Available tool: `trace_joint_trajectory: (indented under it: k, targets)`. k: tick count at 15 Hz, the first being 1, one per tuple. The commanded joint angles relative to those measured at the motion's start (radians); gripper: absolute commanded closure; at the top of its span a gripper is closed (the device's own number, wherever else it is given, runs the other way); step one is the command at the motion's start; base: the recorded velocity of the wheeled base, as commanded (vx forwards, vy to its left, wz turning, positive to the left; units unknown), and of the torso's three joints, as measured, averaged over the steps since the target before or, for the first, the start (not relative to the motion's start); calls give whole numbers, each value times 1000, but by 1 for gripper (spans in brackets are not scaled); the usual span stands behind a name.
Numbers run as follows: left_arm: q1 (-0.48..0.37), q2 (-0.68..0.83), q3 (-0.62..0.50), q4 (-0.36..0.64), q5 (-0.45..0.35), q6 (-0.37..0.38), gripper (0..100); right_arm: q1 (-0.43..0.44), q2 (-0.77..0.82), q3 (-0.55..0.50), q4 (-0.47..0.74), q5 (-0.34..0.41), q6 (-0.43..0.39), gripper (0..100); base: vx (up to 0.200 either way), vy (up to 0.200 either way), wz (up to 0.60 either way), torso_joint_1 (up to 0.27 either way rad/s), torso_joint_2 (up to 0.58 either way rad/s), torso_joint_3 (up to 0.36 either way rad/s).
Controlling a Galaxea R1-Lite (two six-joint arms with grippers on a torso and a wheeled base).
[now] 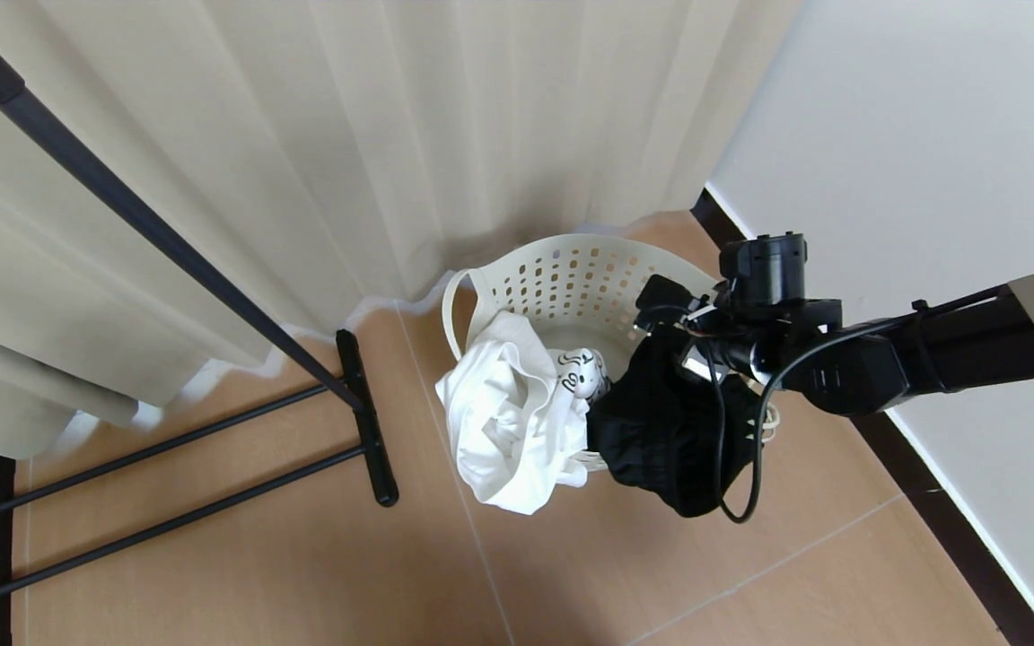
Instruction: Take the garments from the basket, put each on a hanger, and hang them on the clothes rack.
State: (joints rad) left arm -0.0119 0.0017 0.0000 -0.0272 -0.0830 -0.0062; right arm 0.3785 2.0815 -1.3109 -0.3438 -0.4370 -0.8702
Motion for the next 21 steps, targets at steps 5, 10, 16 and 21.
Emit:
trace_joint_trajectory:
  k: [5, 10, 16, 21]
  targets:
    - [0, 0, 0, 0, 0, 0, 0, -6, 78, -88, 0, -34, -26, 0, 0, 0, 0, 0, 0, 0]
    - [1, 0, 0, 0, 0, 0, 0, -24, 126, -143, -3, -42, -21, 0, 0, 0, 0, 0, 0, 0]
    - [0, 0, 0, 0, 0, 0, 0, -24, 86, -76, 0, -42, -21, 0, 0, 0, 0, 0, 0, 0]
    - [0, 0, 0, 0, 0, 0, 0, -24, 114, -100, -6, -43, -21, 0, 0, 0, 0, 0, 0, 0]
